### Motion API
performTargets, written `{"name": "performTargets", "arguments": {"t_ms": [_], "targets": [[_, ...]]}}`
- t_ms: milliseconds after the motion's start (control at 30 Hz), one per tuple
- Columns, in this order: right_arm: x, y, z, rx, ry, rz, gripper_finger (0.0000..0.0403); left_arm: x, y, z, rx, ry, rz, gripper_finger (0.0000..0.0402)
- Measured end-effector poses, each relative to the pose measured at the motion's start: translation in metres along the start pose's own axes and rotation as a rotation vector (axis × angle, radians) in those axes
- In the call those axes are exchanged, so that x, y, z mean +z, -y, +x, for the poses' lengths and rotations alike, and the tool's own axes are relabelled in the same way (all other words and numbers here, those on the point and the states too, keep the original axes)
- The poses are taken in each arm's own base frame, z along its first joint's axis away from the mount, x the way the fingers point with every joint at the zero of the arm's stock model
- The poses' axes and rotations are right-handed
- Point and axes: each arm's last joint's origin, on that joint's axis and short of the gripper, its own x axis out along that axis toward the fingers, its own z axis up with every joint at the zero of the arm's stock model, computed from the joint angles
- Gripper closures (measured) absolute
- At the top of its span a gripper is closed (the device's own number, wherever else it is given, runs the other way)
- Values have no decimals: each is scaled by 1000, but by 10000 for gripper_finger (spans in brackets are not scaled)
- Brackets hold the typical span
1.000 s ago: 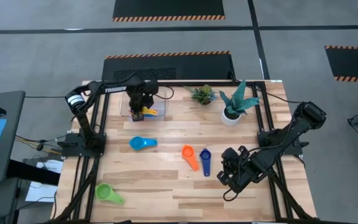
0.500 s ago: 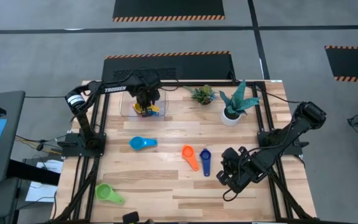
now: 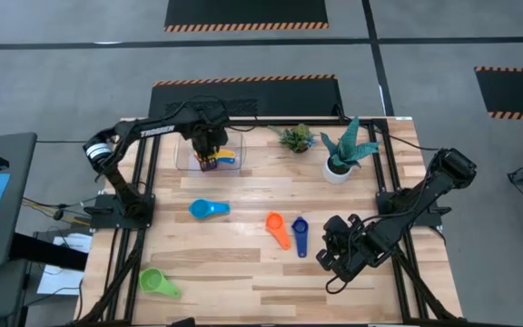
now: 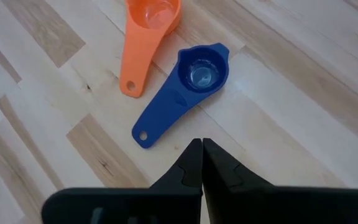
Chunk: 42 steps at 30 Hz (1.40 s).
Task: Nest measuring cups in basket
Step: Adjust the stacked measuring cups in the transparent bin
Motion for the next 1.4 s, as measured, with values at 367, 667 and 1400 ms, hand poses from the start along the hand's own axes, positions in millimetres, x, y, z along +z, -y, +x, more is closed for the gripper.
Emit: {"name": "performTargets", "arguments": {"t_ms": [367,667,1400], "targets": [[0,0,0,0,1,0,386,8,13,1,-30,38,145,401],[0,0,0,-2,3,3,385,19,29,-1,-31,112,246,401],[0,1,0,-11,0,-10,383,32,30,18,-99,69,291,401]]}}
